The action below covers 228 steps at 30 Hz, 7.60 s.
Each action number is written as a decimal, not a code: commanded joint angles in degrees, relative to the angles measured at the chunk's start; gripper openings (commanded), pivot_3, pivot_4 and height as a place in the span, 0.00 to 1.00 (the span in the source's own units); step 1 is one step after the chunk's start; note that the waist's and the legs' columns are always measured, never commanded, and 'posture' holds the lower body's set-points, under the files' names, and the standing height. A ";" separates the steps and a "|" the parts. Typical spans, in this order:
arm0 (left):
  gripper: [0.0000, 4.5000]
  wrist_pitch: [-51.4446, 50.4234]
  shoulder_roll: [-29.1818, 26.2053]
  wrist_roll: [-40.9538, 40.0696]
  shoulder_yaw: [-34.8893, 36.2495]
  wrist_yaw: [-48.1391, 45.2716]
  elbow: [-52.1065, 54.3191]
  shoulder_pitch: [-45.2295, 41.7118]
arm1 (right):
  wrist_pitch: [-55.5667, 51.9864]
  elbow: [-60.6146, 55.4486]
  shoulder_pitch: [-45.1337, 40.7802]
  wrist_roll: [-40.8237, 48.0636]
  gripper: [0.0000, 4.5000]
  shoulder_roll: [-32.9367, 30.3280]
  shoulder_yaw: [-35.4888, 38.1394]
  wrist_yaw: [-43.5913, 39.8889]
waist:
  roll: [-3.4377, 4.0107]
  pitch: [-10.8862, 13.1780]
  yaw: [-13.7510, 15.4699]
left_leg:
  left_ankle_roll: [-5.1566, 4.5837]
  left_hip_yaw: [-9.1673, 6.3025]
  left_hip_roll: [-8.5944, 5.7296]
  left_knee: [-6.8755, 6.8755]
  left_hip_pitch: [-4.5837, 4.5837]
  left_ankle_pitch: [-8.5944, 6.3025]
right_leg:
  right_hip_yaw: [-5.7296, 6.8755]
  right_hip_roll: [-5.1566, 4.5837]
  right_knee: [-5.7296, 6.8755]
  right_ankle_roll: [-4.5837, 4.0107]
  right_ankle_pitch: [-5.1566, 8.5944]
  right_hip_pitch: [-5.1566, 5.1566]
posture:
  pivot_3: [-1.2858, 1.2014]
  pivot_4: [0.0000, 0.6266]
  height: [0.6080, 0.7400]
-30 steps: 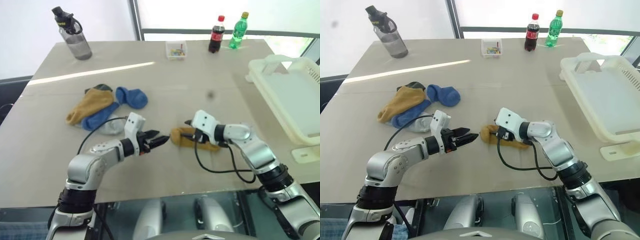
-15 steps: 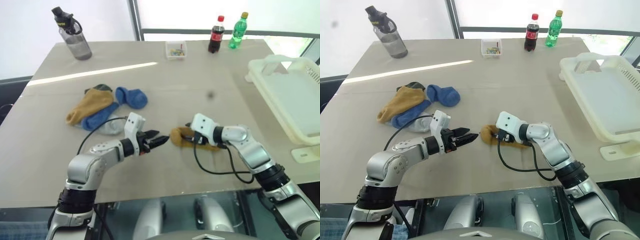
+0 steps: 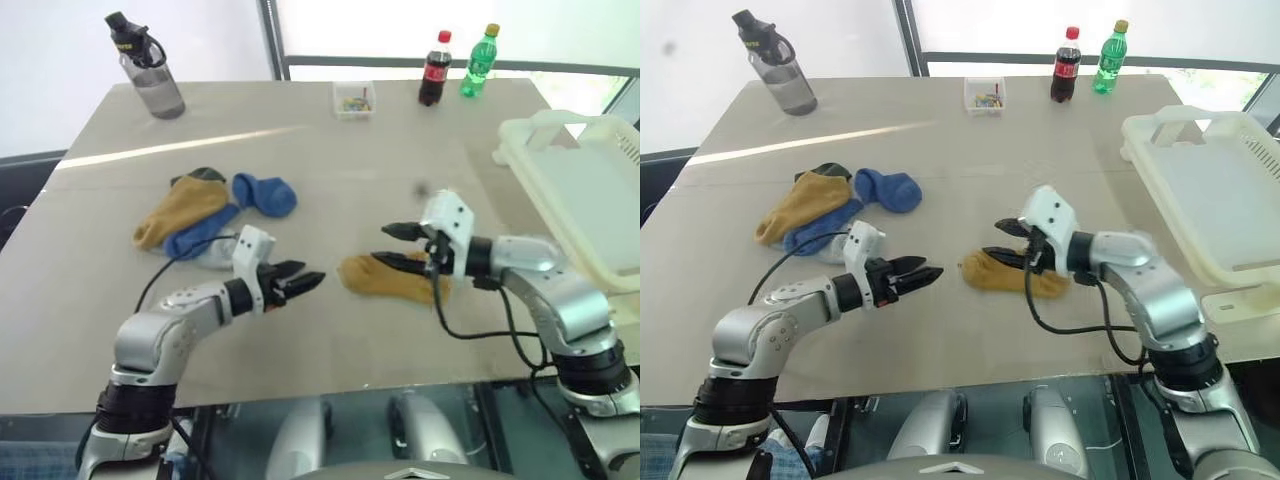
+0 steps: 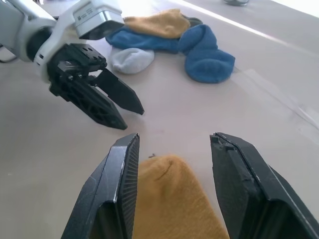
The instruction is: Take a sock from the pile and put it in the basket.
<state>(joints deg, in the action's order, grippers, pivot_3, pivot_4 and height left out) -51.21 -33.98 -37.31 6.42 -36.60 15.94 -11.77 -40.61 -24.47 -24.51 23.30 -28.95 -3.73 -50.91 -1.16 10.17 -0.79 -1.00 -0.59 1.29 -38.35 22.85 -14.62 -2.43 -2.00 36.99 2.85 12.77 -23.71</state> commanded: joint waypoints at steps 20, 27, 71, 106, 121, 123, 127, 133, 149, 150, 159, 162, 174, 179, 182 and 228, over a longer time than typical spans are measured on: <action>0.72 12.83 -3.33 15.59 6.83 14.20 -14.86 -13.71 | -5.22 -5.16 -0.95 16.81 0.51 -9.08 9.61 1.73 | -0.06 0.03 0.08 | 0.00 0.13 -0.01 0.03 0.10 0.00 | 0.02 0.01 -0.06 0.02 -0.01 -0.07 | 0.52 0.24 1.00; 0.72 21.61 -3.03 22.97 5.81 18.11 -34.71 -22.86 | -5.69 -5.87 -1.59 17.91 0.51 -9.55 9.76 3.35 | -0.08 0.04 0.13 | 0.00 0.14 -0.02 0.02 0.12 0.00 | 0.03 0.00 -0.06 0.03 -0.01 -0.07 | 0.52 0.24 1.00; 0.01 29.73 -3.30 28.47 0.61 4.89 -26.11 -13.97 | -3.37 -6.90 2.74 18.26 0.51 -11.08 10.34 6.26 | -0.09 0.04 0.18 | 0.00 0.08 -0.02 0.02 0.18 0.00 | 0.08 -0.03 -0.02 0.03 -0.02 -0.09 | 0.52 0.24 1.00; 0.01 12.63 1.46 8.29 -1.87 -5.34 -3.76 -9.41 | -2.50 -6.71 3.55 17.93 0.51 -11.05 10.75 7.28 | -0.09 0.04 0.07 | -0.01 0.13 0.00 -0.03 0.09 0.00 | 0.03 0.02 0.06 0.03 -0.01 -0.07 | 0.52 0.24 1.00; 0.01 14.02 16.56 17.96 -14.96 2.76 -15.34 -21.13 | -2.40 -7.06 3.79 18.01 0.51 -11.16 11.16 8.38 | -0.09 0.04 0.30 | -0.01 0.12 -0.05 -0.06 0.15 0.00 | 0.01 0.02 0.03 0.03 -0.02 -0.06 | 0.52 0.24 1.00; 0.01 15.48 19.23 19.62 -16.47 3.47 -18.32 -22.93 | -2.41 -7.08 3.77 17.99 0.51 -11.20 11.16 8.54 | -0.09 0.04 0.27 | -0.01 0.12 -0.05 -0.06 0.15 0.00 | 0.00 0.02 0.03 0.03 -0.02 -0.06 | 0.52 0.24 1.00; 0.01 18.43 22.92 21.95 -18.37 3.08 -25.16 -27.09 | -2.75 -7.58 3.95 18.35 0.51 -11.31 11.38 8.96 | -0.09 0.04 0.08 | -0.01 0.13 -0.04 -0.05 0.14 0.00 | -0.02 0.05 0.04 0.03 -0.02 -0.07 | 0.52 0.24 1.00; 0.01 23.46 29.26 24.36 -19.39 1.90 -36.26 -33.38 | -3.36 -7.62 4.42 17.65 0.51 -12.22 11.28 9.86 | -0.09 0.04 0.28 | -0.02 0.13 -0.07 -0.08 0.16 0.00 | -0.03 0.05 0.00 0.04 -0.02 -0.05 | 0.52 0.24 1.00; 0.60 19.05 34.00 22.85 -15.79 2.00 -33.48 -32.57 | -3.67 -3.78 5.50 12.25 0.51 -13.76 10.82 13.82 | -0.09 0.04 0.13 | -0.02 0.12 -0.07 -0.06 0.18 0.00 | -0.03 0.05 -0.01 0.05 -0.01 -0.07 | 0.52 0.24 1.00; 0.60 17.87 33.62 22.26 -15.19 2.15 -31.72 -32.26 | -3.43 -3.26 5.66 11.82 0.51 -13.64 10.63 13.96 | -0.09 0.04 0.14 | -0.02 0.12 -0.06 -0.06 0.18 0.00 | -0.03 0.05 -0.01 0.05 -0.01 -0.06 | 0.52 0.24 1.00; 0.60 7.99 25.12 19.65 -7.92 5.82 -23.39 -29.08 | -3.08 7.83 3.38 5.23 0.51 -9.01 7.49 19.18 | -0.07 0.03 -0.21 | -0.01 0.15 -0.05 -0.06 0.08 0.01 | -0.08 0.08 0.08 0.05 -0.01 -0.06 | 0.52 0.24 1.00; 0.60 5.35 22.23 18.67 -6.29 5.90 -22.89 -27.79 | -3.48 12.11 1.43 3.54 0.51 -6.06 6.44 20.84 | -0.06 0.04 -0.14 | -0.01 0.15 -0.03 -0.06 0.06 0.01 | -0.09 0.10 0.16 0.04 -0.01 -0.08 | 0.52 0.24 1.00; 0.60 2.08 21.66 15.05 -3.28 5.59 -25.38 -24.38 | -2.15 25.67 -3.22 -1.38 0.51 0.96 5.53 23.02 | -0.06 0.03 0.15 | -0.01 0.14 -0.08 -0.06 0.14 0.01 | -0.04 0.00 0.12 0.04 -0.02 -0.09 | 0.52 0.24 1.00; 0.60 0.30 23.01 13.57 -2.13 6.49 -26.86 -24.86 | -1.64 26.45 -3.21 -2.80 0.51 1.61 4.84 22.28 | -0.05 0.03 -0.01 | -0.01 0.15 -0.08 -0.05 0.11 0.01 | -0.04 0.01 0.18 0.04 -0.02 -0.09 | 0.52 0.24 1.00; 0.60 -1.04 24.20 13.66 -1.20 8.36 -30.33 -26.24 | -1.38 26.62 -3.19 -3.65 0.51 2.09 4.21 22.00 | -0.05 0.02 0.07 | -0.01 0.15 -0.08 -0.06 0.07 0.01 | -0.05 0.01 0.22 0.04 -0.02 -0.08 | 0.52 0.24 1.00; 0.00 -11.50 29.85 8.11 3.29 18.58 -22.56 -26.32 | -3.76 18.54 -3.24 -3.27 0.01 3.85 7.11 20.18 | -0.03 0.00 -0.04 | 0.00 0.13 -0.14 -0.13 0.02 0.01 | -0.08 -0.01 0.44 0.04 -0.01 -0.08 | 0.52 0.24 1.00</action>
<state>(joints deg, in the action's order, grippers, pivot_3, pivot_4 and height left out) -60.32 -4.42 -27.37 10.52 -18.64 -10.97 -37.92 -43.20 -0.51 -26.76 18.10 -24.27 1.18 -30.57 -1.18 10.16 -0.83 -1.00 -0.46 1.16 -38.47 22.89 -14.61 -2.51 -2.00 37.44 2.89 12.76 -23.82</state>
